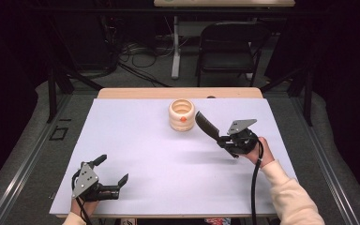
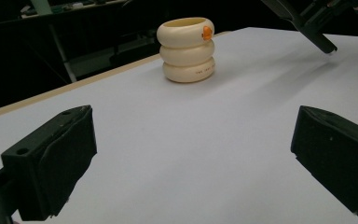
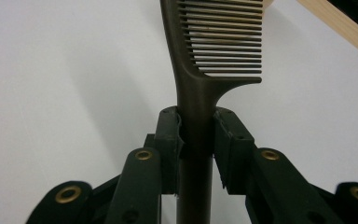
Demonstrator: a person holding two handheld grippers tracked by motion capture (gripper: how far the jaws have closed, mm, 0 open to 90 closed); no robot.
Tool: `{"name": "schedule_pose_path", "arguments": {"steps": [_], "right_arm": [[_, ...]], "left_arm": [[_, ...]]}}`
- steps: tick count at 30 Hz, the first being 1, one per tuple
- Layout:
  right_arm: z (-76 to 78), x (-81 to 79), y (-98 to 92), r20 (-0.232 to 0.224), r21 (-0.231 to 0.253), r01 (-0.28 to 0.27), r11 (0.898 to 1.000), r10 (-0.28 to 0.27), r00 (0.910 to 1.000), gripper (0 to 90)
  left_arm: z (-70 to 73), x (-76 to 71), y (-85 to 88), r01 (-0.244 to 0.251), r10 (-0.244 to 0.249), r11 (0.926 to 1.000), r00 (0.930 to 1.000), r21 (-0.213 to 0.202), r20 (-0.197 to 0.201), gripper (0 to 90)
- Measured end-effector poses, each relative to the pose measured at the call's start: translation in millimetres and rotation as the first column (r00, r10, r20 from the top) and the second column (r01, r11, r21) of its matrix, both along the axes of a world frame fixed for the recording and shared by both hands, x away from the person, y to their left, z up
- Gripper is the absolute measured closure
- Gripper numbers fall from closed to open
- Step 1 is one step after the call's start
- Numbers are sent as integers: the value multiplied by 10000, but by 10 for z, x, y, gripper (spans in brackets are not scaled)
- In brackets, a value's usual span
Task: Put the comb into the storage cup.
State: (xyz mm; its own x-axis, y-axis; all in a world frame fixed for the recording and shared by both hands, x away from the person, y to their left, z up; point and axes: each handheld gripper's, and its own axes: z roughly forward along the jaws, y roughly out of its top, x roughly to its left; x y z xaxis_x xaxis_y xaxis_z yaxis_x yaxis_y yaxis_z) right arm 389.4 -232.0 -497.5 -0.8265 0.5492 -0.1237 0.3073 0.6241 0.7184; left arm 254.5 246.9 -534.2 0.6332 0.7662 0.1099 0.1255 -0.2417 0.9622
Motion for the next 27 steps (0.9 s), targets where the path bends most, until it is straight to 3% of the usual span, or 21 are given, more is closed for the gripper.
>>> {"name": "schedule_pose_path", "arguments": {"steps": [27], "right_arm": [[74,-41,45,574,956,397,9946,-453,9973,726]], "left_arm": [[-5,13,-6,10,-10,10000,10000,-9,-43,2]]}}
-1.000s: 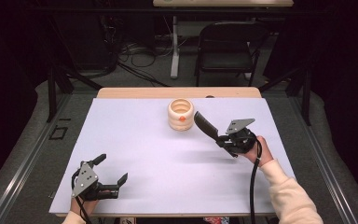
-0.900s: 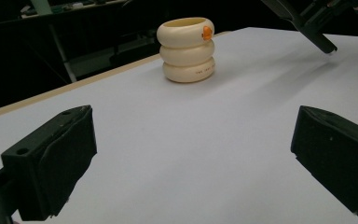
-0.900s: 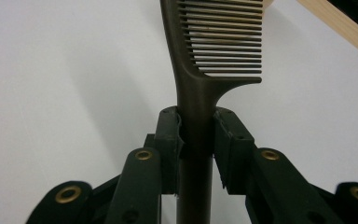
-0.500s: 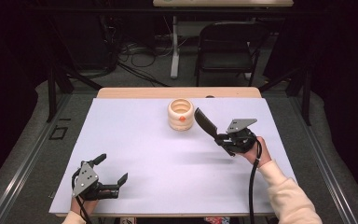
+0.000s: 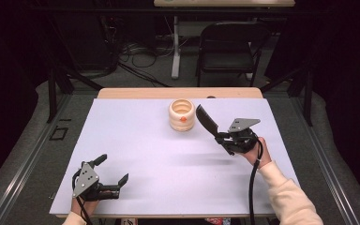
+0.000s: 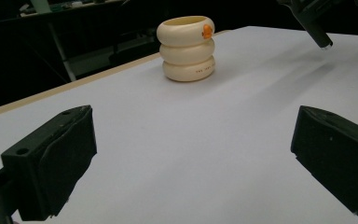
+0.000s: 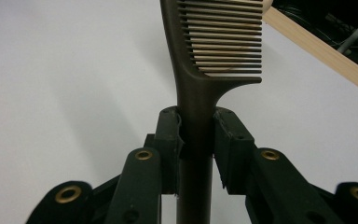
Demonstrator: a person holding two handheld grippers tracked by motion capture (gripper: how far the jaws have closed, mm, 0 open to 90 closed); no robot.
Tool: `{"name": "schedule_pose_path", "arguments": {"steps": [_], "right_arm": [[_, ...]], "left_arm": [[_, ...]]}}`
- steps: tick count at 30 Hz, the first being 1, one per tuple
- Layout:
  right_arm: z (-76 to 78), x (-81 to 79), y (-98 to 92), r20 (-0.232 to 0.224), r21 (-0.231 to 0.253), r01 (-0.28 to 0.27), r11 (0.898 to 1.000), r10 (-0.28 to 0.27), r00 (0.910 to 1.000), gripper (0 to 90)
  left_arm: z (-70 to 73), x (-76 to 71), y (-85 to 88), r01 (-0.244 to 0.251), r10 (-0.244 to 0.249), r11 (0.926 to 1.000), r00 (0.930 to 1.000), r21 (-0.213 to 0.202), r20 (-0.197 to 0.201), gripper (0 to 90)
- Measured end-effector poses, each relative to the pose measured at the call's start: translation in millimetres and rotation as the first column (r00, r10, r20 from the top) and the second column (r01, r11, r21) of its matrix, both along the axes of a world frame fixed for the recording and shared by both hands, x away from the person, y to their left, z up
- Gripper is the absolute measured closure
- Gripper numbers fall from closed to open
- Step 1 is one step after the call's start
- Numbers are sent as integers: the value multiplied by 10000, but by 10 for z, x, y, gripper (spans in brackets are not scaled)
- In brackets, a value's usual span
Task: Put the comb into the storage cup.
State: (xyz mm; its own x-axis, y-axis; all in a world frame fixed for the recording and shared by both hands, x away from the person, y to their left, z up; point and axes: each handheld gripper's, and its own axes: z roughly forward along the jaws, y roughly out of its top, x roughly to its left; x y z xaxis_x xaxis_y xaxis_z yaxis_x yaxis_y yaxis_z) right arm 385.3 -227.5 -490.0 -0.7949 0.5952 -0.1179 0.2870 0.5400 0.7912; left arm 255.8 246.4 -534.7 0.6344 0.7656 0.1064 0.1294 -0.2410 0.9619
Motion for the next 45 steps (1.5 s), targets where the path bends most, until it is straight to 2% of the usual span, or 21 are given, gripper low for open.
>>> {"name": "schedule_pose_path", "arguments": {"steps": [17,25,45], "right_arm": [[-3,20,81,285,307,285,9991,-294,9992,726],[53,2,112,469,449,385,9983,-406,9981,726],[130,100,218,626,653,439,9969,-480,9969,725]], "left_arm": [[3,-3,5,-25,25,10000,10000,34,22,2],[-2,-4,1,-80,80,10000,10000,50,-26,2],[-4,7,6,-80,80,10000,10000,46,-11,2]]}}
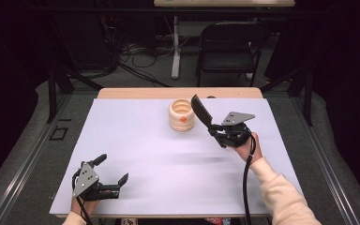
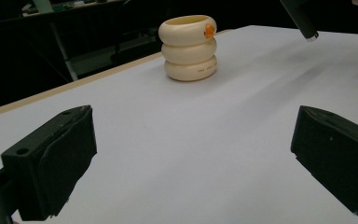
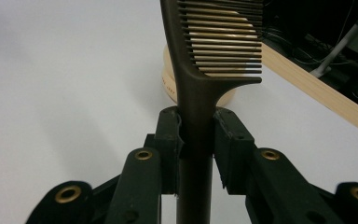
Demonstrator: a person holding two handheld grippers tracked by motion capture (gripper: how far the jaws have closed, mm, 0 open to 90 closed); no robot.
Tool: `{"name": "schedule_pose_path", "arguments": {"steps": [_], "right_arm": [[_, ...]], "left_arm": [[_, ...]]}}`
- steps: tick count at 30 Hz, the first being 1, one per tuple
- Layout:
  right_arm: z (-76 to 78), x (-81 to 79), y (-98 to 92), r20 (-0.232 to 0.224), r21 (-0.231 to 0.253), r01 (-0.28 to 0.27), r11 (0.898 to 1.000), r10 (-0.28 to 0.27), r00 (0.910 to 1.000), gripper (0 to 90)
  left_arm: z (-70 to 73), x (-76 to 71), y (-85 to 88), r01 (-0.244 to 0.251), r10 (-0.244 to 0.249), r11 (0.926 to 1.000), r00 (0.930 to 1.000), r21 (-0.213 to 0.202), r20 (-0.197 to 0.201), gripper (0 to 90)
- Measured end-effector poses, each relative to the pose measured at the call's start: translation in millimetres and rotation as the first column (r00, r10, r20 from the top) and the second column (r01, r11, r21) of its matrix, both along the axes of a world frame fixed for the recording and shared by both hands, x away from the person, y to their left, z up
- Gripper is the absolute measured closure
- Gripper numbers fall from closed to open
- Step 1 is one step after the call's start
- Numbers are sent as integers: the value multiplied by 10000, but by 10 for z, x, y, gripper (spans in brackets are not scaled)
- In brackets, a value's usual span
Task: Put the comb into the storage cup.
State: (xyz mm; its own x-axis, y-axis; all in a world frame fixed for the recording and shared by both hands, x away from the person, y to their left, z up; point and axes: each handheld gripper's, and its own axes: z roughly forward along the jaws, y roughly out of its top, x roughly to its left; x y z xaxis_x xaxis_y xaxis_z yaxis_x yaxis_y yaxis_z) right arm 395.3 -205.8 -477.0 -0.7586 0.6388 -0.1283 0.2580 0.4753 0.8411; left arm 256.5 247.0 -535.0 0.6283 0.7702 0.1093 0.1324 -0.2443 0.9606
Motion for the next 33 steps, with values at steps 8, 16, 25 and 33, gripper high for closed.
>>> {"name": "schedule_pose_path", "arguments": {"steps": [8,16,25,33], "right_arm": [[33,38,29,30,106,69,9999,-69,10000,725],[83,71,62,157,113,89,9999,-90,9998,725],[146,127,108,195,148,126,9998,-129,9997,725],[192,209,154,233,271,170,9995,-176,9996,725]], "left_arm": [[0,-9,1,-6,6,10000,10000,-41,9,2],[0,-3,-1,2,-2,10000,10000,-25,13,2],[2,-1,-1,29,-29,10000,10000,-34,23,2],[3,-2,0,20,-20,10000,10000,-35,29,2]]}}
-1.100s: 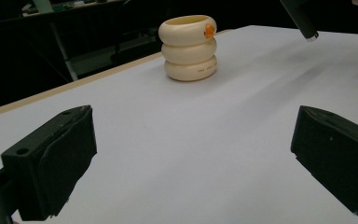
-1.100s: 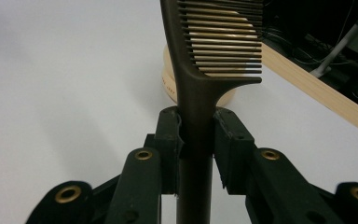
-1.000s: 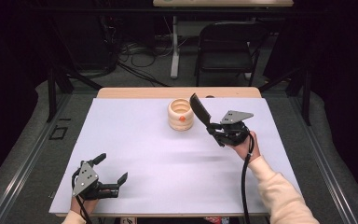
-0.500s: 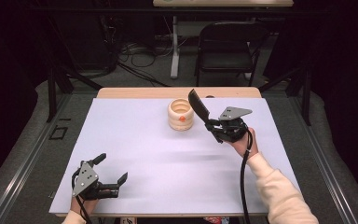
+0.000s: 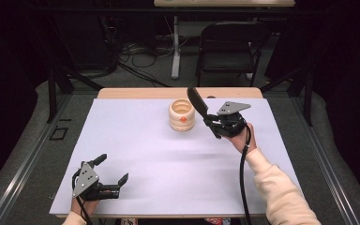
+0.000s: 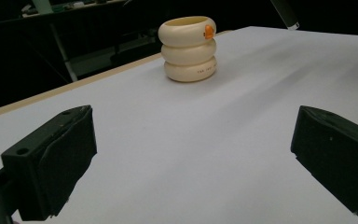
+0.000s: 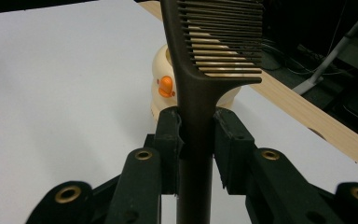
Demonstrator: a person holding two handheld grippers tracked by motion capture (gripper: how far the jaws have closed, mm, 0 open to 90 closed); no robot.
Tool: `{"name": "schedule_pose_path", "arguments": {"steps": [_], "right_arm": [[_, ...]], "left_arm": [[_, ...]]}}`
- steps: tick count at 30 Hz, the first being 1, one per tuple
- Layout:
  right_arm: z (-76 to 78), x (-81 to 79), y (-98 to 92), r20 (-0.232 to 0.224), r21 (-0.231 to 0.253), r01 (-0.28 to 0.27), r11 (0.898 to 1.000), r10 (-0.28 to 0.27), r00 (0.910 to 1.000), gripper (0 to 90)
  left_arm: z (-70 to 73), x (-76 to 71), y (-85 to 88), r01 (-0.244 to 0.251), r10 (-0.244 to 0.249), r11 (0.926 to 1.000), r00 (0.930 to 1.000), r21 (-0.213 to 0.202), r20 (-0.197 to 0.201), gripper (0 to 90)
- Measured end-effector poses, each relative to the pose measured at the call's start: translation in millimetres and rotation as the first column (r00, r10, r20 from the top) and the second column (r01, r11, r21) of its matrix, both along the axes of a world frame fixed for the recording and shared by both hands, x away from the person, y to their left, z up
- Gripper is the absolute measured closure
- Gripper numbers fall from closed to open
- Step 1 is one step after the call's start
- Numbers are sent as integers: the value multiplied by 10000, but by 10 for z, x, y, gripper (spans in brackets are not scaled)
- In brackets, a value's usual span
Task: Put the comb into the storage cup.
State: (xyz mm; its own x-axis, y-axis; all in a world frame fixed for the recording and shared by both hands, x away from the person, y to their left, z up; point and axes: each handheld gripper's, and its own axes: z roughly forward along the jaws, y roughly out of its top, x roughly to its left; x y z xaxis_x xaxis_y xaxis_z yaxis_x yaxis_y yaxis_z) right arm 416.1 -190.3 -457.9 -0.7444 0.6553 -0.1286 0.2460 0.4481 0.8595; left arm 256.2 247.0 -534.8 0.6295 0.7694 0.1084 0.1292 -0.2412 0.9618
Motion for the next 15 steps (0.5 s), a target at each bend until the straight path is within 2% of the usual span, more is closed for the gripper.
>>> {"name": "schedule_pose_path", "arguments": {"steps": [15], "right_arm": [[-18,157,102,-40,184,85,9998,-85,10000,725]], "left_arm": [[0,0,0,-6,6,10000,10000,-17,-1,2]]}}
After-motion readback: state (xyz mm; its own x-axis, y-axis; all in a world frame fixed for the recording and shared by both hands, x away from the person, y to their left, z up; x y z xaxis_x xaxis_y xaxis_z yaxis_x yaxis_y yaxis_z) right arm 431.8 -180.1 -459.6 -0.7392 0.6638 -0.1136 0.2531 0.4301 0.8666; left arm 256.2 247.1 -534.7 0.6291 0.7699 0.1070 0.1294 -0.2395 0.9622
